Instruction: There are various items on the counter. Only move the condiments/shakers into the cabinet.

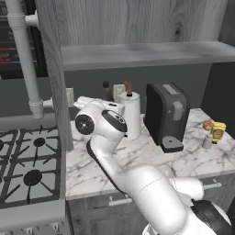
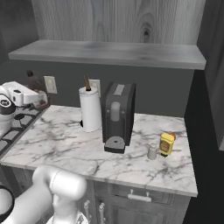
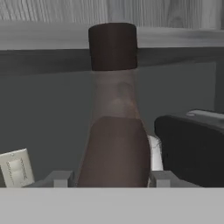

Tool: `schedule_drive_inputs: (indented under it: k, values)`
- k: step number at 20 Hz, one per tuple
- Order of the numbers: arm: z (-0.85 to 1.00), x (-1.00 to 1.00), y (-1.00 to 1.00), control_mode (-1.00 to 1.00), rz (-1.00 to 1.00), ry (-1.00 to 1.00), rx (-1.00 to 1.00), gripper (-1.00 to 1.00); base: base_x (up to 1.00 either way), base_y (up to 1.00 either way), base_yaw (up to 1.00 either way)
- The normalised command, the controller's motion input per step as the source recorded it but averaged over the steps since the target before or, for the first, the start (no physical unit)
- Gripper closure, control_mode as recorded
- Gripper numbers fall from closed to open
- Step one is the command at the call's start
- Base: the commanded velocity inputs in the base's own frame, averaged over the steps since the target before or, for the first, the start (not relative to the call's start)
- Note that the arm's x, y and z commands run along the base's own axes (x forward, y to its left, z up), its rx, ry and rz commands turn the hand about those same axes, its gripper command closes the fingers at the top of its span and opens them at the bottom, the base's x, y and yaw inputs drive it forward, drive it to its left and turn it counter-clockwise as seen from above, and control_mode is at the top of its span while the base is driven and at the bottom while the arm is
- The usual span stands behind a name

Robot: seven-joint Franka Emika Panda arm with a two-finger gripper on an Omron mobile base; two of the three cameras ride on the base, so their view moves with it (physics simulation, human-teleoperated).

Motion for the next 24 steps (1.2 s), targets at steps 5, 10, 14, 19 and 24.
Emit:
schedule_drive_inputs:
  k: [5, 10, 14, 19, 24]
  values:
    - [0.14, -0.66, -0.20, -1.00, 0.11, 0.07, 0.01, 1.00, 0.00, 0.00, 0.00]
    - [0.47, -0.39, -0.55, -1.00, 0.14, 0.02, 0.24, 1.00, 0.00, 0.00, 0.00]
    - [0.32, -0.19, -0.38, -1.00, 0.14, -0.02, 0.22, 1.00, 0.00, 0.00, 0.00]
    - [0.00, -0.02, 0.00, -1.00, 0.00, -0.02, 0.00, 1.00, 0.00, 0.00, 0.00]
    - [0.54, -0.24, 0.00, -1.00, 0.07, -0.20, 0.00, 1.00, 0.00, 0.00, 0.00]
